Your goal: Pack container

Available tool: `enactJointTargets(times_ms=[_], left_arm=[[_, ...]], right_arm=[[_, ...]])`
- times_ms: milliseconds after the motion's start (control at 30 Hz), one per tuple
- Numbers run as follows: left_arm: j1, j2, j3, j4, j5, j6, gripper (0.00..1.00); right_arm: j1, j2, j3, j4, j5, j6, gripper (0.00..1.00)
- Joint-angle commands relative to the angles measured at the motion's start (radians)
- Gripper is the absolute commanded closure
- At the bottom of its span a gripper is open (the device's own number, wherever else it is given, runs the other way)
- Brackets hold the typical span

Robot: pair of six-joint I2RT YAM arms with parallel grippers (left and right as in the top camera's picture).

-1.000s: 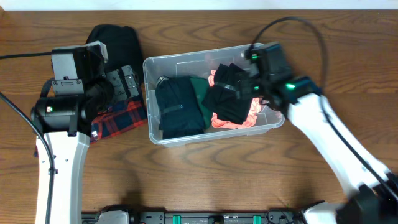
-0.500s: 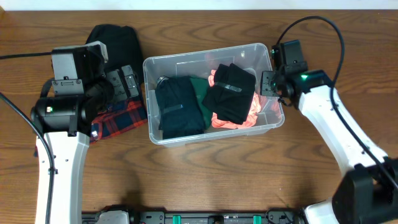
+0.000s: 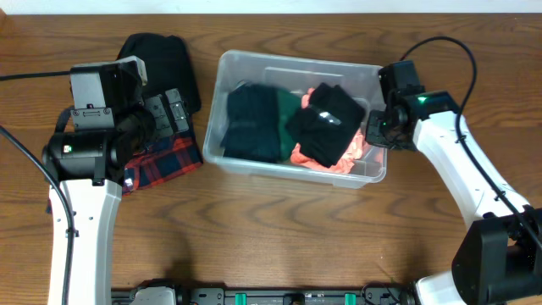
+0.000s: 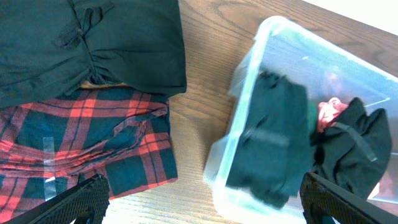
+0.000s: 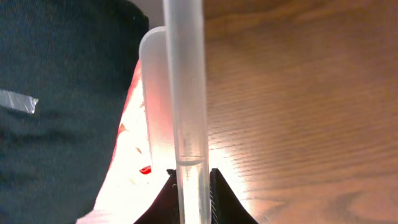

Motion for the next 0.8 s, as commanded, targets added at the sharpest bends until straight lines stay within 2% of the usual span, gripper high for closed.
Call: enactJointTargets(times_ms=[0,100,333,767], left_arm=[[0.004,0.005,0.018,0.000,0.006,0.010,0.02],[0.004,0.005,0.018,0.000,0.006,0.010,0.02],[0.004,0.005,0.018,0.000,0.006,0.010,0.02],[0.004,0.005,0.018,0.000,0.006,0.010,0.02]], right_arm=[[-0.044,0.015,-0.007,-0.021,0.071,0.061,0.90],[-0.059,0.015,-0.007,-0.013,0.130,0.029,0.87],[-0.080,0.015,-0.007,0.066,0.201,-0.225,0.85],[-0.082,0.015,-0.007,0.164,0.254,-0.397,0.87]])
